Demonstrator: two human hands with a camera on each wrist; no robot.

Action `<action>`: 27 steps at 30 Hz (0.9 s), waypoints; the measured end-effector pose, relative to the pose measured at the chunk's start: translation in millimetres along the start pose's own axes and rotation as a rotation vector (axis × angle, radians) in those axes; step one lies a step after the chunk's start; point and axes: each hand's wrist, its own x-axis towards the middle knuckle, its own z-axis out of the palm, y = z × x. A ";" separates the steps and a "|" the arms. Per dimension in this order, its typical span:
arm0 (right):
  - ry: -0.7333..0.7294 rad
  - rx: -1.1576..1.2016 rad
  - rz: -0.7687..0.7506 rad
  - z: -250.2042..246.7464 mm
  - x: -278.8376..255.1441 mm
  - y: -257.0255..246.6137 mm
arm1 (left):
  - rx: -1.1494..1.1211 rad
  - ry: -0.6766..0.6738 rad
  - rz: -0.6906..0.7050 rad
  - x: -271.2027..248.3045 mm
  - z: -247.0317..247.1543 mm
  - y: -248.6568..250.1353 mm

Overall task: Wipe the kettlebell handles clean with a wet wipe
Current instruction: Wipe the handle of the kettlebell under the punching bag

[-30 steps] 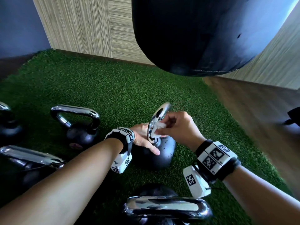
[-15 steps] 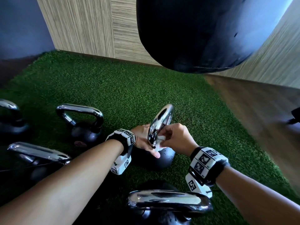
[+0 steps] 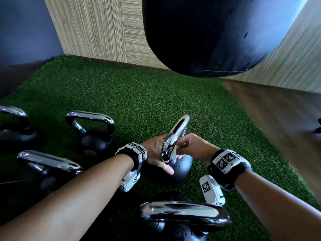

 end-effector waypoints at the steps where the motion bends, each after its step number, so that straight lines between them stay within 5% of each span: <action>1: 0.003 -0.020 0.006 -0.3 2.5 1.0 | -0.006 0.013 0.005 0.7 1.1 -1.9; 7: -0.066 0.052 0.012 -6.0 12.9 8.2 | -0.057 0.021 -0.056 3.6 6.0 -5.9; 11: -0.161 0.572 0.052 -13.1 7.3 15.0 | -0.234 0.047 -0.046 -1.4 1.1 -3.8; 16: 0.089 1.090 0.076 -13.3 7.0 19.7 | -0.250 0.058 0.009 -4.0 -1.8 2.8; 22: -0.002 1.063 0.085 -6.3 3.1 15.9 | -0.306 0.058 0.010 -4.2 -2.6 3.2; 27: 0.360 1.108 0.099 -12.5 8.4 2.5 | -0.248 0.069 -0.032 -6.6 -3.7 4.9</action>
